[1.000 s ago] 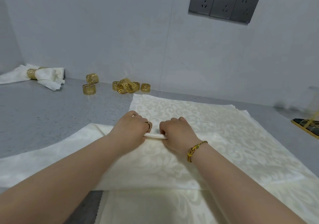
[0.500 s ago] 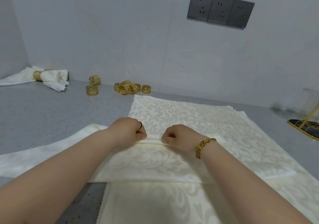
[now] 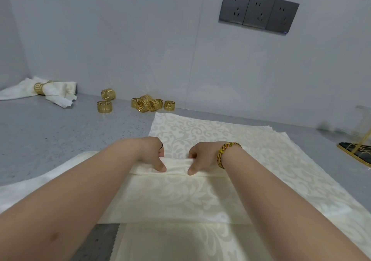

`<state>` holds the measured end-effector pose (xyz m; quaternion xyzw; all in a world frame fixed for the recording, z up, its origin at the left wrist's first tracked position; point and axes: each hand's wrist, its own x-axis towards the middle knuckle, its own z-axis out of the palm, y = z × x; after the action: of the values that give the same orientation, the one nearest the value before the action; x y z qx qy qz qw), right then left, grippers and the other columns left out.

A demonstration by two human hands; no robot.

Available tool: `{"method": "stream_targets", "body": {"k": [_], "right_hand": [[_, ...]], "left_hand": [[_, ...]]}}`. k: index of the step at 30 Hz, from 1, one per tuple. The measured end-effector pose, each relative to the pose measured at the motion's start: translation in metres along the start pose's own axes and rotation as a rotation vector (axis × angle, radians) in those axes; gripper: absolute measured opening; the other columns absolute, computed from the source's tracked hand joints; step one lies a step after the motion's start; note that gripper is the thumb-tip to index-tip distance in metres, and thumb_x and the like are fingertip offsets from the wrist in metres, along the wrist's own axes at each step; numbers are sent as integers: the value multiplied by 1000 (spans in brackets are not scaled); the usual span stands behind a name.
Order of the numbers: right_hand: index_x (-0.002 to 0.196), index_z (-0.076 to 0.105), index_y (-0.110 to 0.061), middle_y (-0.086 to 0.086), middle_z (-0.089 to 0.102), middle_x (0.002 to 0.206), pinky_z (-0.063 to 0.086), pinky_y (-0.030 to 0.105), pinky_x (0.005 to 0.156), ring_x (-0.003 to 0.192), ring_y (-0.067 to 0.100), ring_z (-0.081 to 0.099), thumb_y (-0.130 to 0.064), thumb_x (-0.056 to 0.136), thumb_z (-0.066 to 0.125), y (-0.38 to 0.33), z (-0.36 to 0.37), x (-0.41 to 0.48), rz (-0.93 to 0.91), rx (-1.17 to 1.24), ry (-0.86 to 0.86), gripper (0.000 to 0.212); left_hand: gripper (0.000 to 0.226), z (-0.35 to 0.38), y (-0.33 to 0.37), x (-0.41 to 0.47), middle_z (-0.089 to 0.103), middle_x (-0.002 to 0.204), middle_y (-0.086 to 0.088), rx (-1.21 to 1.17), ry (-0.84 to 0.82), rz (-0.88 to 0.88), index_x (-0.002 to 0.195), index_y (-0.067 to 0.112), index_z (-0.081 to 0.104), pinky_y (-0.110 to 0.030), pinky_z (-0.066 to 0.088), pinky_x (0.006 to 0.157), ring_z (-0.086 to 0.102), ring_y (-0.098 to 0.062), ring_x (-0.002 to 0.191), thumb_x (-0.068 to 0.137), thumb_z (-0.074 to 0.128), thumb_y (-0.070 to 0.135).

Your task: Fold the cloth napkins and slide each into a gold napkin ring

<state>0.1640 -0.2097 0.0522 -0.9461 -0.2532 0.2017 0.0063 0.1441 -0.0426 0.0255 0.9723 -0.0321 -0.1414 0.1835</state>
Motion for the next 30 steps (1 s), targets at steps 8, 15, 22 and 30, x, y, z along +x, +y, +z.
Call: {"method": "stream_targets", "body": {"k": [8, 15, 22, 30], "right_hand": [[70, 39, -22, -10, 37, 67, 26, 25, 81, 80, 17, 40, -15, 84, 52, -6, 27, -15, -145, -168, 341, 20], [85, 38, -18, -5, 32, 70, 22, 24, 70, 78, 16, 33, -8, 85, 46, -6, 57, -36, -255, -248, 553, 13], [83, 52, -13, -4, 49, 90, 37, 17, 70, 81, 11, 44, -23, 83, 59, 2, 49, -50, -215, 143, 241, 12], [108, 54, -18, -7, 45, 100, 36, 18, 72, 83, 7, 44, -24, 82, 66, 6, 40, -43, -107, 289, 175, 29]], "left_hand": [[12, 20, 13, -32, 57, 89, 2, 507, 447, 192, 85, 21, 40, -25, 28, 84, 42, -17, 77, 91, 46, 29], [32, 44, 4, -67, 53, 49, 12, 535, 620, 416, 55, 25, 55, -13, 37, 54, 50, -6, 45, 41, 84, 24], [23, 44, -7, -76, 62, 97, 13, 90, 338, 243, 87, 25, 63, -15, 41, 80, 56, -7, 95, 86, 54, 46], [25, 29, -10, -65, 45, 98, 12, -26, 152, 128, 91, 30, 46, -14, 39, 73, 46, -8, 95, 80, 68, 32]]}}
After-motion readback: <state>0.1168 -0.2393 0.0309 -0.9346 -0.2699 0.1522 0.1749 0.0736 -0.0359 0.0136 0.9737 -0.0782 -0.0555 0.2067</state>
